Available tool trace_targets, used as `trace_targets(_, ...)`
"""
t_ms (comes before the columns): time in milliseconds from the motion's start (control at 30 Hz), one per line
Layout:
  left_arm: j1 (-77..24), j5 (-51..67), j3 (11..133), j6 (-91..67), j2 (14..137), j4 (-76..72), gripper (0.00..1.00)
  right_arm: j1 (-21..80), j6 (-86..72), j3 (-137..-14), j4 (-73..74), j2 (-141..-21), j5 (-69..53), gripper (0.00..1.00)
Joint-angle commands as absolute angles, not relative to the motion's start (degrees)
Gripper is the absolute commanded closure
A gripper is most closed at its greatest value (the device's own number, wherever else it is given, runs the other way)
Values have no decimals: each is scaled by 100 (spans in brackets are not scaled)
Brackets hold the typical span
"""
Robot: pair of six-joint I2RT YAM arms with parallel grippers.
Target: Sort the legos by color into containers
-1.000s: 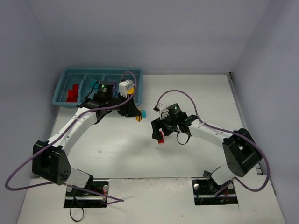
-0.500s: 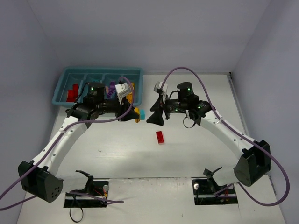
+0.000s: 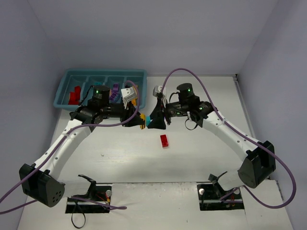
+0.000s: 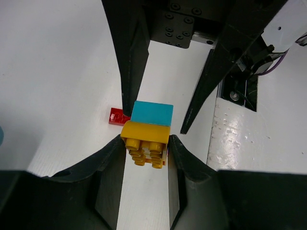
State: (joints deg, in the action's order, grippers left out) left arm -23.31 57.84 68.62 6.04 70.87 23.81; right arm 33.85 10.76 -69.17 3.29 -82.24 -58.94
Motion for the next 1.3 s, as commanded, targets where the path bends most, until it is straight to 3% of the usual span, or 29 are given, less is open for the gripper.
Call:
trace_targets(0, -2382, 6064, 6970, 756, 6979, 2145, 100, 3428, 1090, -7225, 141, -8139, -6196, 53)
trace_targets(133, -2461, 6100, 6952, 756, 6996, 2145, 100, 3463, 1072, -7233, 141, -8139, -6249, 66)
trace_targets(300, -2470, 6231, 6935, 773, 7031, 2171, 100, 3481, 1090, -7233, 132, -8121, -6381, 70)
trace_targets(367, -2470, 6231, 6926, 782, 7040, 2188, 100, 3481, 1099, -7207, 132, -8130, -6407, 79)
trace_targets(467, -2470, 6310, 6926, 791, 7049, 2206, 100, 3480, 1116, -7163, 123, -8130, -6565, 100)
trace_targets(1267, -1943, 5854, 6750, 1011, 7084, 2505, 100, 2936, 1160, -5907, 132, -7453, -5389, 100)
